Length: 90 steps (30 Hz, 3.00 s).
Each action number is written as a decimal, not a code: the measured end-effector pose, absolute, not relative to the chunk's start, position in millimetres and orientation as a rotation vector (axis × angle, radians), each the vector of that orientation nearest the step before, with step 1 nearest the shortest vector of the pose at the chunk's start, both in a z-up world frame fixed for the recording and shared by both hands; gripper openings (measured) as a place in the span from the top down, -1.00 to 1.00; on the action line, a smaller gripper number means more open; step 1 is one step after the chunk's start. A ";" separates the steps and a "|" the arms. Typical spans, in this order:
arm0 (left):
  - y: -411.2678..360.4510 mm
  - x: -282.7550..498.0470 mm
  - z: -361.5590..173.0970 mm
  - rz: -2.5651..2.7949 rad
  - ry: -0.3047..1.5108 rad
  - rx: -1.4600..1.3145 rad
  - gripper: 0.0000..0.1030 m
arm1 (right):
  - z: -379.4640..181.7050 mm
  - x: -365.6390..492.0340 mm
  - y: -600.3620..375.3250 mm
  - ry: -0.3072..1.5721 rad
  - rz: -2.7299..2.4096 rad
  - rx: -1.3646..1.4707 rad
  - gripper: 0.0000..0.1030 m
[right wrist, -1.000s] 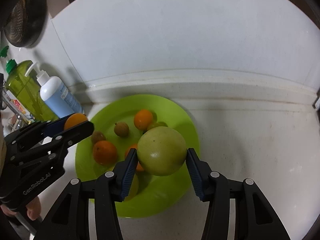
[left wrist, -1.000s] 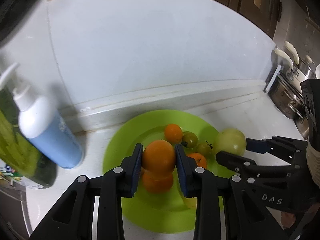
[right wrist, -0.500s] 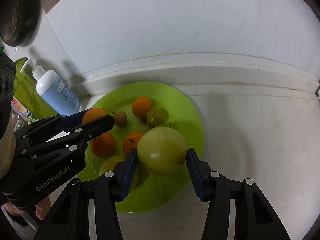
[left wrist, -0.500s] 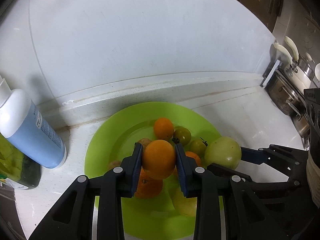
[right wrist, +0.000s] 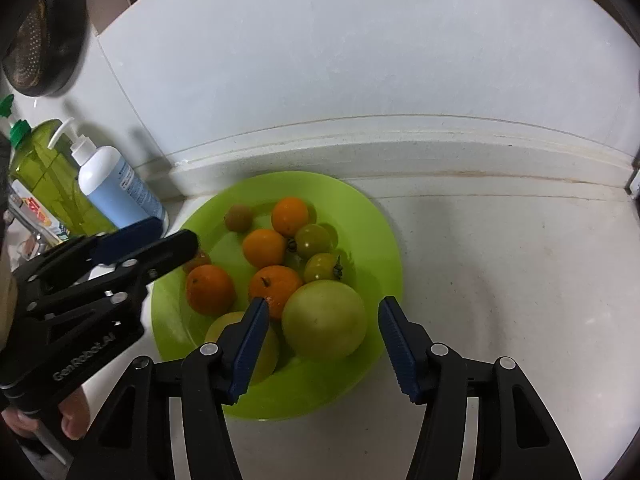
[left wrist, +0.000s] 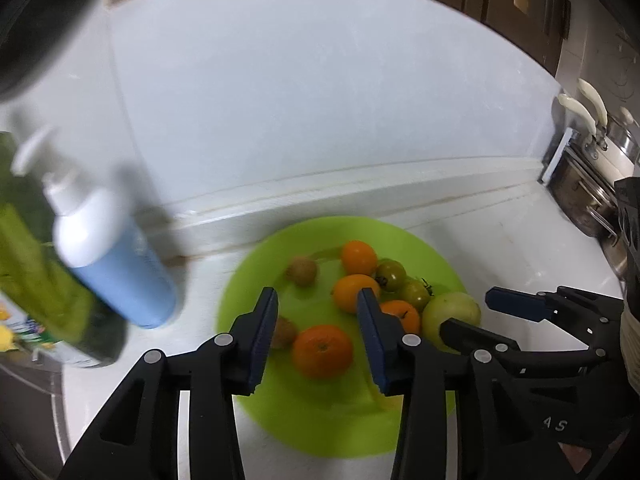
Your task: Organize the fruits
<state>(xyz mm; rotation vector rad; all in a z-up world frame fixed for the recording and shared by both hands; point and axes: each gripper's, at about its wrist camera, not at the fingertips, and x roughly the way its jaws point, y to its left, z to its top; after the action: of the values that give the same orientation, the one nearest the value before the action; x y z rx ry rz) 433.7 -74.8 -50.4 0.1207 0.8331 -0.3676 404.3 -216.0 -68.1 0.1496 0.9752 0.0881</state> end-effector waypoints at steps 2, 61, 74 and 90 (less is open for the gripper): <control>-69.5 423.4 -43.1 -0.336 0.806 0.136 0.15 | -65.0 398.7 -215.1 0.962 0.083 0.148 -0.12; -13.3 45.8 54.2 -0.039 0.481 0.083 -1.00 | 43.6 44.7 -210.2 0.547 -0.006 0.012 -0.79; -17.4 29.4 61.4 -0.038 0.470 0.084 -1.00 | 50.7 26.9 -214.0 0.524 0.001 0.012 -0.79; -21.3 16.9 59.3 -0.029 0.479 0.087 -1.00 | 47.3 19.8 -219.4 0.531 0.006 0.006 -0.79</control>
<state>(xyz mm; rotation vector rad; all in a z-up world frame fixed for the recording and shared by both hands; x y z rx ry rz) 16.9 -21.3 59.3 0.0871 0.4795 -0.0291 19.8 -219.4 47.3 0.0056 0.5308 0.0060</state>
